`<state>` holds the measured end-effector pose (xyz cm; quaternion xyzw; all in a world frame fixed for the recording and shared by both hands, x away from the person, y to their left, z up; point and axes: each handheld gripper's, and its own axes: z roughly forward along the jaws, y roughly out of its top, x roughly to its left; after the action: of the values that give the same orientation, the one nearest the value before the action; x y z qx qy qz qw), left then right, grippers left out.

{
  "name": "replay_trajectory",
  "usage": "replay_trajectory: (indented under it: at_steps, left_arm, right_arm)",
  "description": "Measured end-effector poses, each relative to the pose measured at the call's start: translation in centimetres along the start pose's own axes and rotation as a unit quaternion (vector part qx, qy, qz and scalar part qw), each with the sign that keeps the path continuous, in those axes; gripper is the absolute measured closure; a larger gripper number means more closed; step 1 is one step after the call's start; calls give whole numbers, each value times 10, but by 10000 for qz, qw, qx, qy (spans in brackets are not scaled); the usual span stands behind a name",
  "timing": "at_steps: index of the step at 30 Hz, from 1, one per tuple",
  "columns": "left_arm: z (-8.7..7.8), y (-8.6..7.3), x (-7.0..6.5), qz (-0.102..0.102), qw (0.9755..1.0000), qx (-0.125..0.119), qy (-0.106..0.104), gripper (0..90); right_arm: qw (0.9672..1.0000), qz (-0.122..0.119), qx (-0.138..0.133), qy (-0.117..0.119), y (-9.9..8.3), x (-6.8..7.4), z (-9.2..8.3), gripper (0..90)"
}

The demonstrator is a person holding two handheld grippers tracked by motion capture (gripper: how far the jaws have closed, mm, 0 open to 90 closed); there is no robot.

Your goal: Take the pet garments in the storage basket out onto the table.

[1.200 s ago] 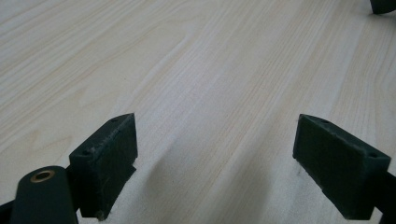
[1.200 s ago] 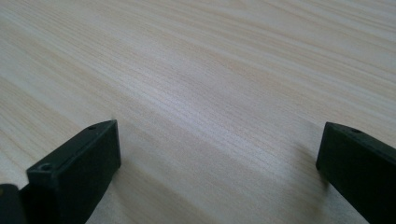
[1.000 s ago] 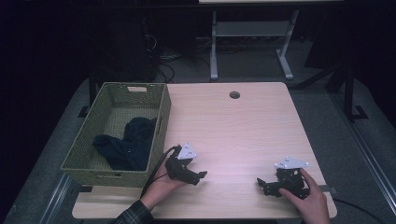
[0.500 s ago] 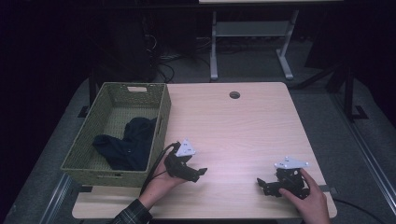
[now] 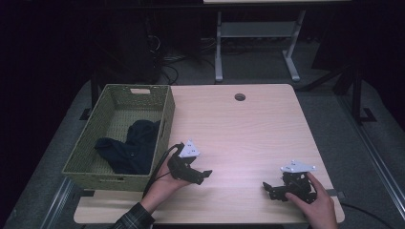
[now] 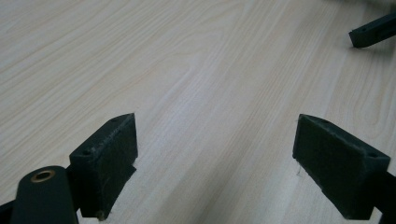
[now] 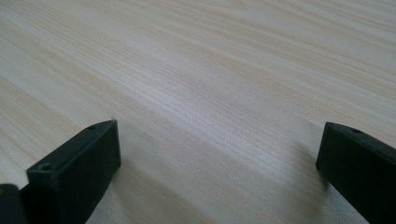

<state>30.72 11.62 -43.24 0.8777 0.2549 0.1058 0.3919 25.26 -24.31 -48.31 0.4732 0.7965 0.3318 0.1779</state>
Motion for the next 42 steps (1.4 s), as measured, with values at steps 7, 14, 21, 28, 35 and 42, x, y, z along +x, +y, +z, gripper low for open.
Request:
replay_trajectory:
  at_steps: [7, 14, 21, 28, 35, 42]
  left_arm:
    - [-4, 5, 2, -60, 10000, -52, -23, 135]
    - [-7, 10, 3, -48, 10000, -86, -4, 135]
    - [-10, 14, 4, -41, 9999, -104, -20, 136]
    - [-15, 20, 6, -50, 9998, -170, -34, 136]
    - [-21, 26, 8, -120, 9995, -263, -161, 136]
    - [-27, 33, 8, -110, 9992, -302, -224, 136]
  right_arm:
    - [10000, -2, 0, -1, 0, 0, 0, 0]
    - [10000, -3, 1, -1, 0, 0, 0, 0]
    - [10000, -6, 1, -1, 0, 0, 0, 0]
    - [10000, -2, 3, -1, 0, 0, 0, 0]
    - [10000, -6, 9, 0, 0, 0, 0, 0]
    - [10000, -11, 4, -2, 0, 0, 0, 0]
